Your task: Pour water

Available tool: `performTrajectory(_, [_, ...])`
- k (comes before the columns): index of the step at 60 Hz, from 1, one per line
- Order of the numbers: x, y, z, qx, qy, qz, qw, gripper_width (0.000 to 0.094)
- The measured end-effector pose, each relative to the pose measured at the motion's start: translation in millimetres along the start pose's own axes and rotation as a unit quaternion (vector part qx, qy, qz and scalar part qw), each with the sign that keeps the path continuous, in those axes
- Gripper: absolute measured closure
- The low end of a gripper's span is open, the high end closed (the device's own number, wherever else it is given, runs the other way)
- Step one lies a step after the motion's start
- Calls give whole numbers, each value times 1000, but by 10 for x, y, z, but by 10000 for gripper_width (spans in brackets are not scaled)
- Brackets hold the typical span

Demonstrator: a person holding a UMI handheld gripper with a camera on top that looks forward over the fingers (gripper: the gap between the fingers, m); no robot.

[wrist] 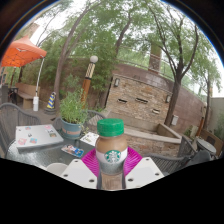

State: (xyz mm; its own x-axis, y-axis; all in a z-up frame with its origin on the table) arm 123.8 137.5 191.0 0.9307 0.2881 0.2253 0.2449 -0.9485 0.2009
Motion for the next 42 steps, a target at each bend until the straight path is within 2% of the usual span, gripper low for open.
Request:
performTrajectory(3, [-5, -50, 219, 18, -46, -12, 999, 663])
performTrajectory(6, [-27, -75, 507, 17, -73, -18, 997, 663])
performTrajectory(15, [23, -115, 846, 14, -137, -57, 989, 662])
performTrajectory(21, [76, -132, 1146, 2, -135, -56, 989, 661])
performTrajectory(23, [127, -91, 1093, 26, -142, -57, 988, 663])
performTrajectory(34, [126, -86, 1099, 48, -140, -56, 987, 662])
performTrajectory(36, [93, -25, 1140, 49, -142, -55, 987, 649])
performTrajectory(42, [87, -37, 1119, 41, -140, -58, 988, 519])
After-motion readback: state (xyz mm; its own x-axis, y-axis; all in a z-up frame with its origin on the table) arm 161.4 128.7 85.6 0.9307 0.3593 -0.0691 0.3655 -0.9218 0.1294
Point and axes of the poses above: the point between the fingertips, and its own axes, seen from behind it with the camera up: x to the right, z down, y backward, against the way the camera looks, the point moved 4 cm from there along y, backward, against the way the camera looks, and after that the axes turned 5 degrees about -z, right-handed, at the moved point
